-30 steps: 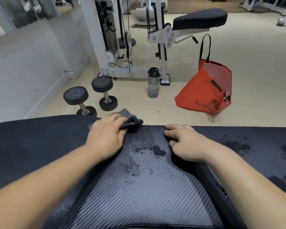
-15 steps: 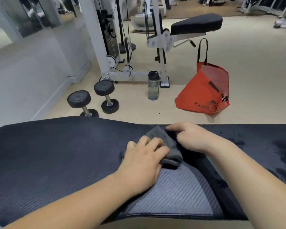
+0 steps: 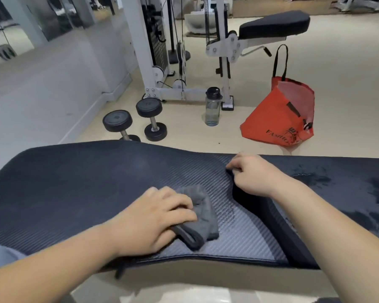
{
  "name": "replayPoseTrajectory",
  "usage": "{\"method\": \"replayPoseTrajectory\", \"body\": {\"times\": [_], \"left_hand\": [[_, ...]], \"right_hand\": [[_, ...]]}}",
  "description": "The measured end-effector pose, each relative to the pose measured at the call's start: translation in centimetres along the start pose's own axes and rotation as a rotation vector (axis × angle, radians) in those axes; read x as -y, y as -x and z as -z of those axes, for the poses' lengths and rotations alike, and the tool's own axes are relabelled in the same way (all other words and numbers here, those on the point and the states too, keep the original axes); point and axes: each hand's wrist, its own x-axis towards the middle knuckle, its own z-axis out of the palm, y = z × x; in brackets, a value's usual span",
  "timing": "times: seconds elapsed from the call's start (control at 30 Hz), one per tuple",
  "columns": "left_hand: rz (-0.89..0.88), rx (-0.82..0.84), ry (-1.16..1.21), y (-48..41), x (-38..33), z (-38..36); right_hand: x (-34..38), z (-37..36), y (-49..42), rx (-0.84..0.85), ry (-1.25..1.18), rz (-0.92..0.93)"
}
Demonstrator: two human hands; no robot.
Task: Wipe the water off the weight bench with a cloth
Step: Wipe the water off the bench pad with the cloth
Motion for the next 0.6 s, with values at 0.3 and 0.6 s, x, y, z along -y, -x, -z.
{"method": "replayPoseTrajectory", "body": {"times": [0.3,0.6], "left_hand": [[0.273,-0.14,0.068,1.7,-4.2,-0.5],[0.897,-0.302,-0.035,2.0,-4.8,-2.7]], "right_hand": [[2.9,-1.8,1.0,-0.126,0.042,0.112],[4.8,-3.1,1.7,-0.091,0.067,0.251]]}}
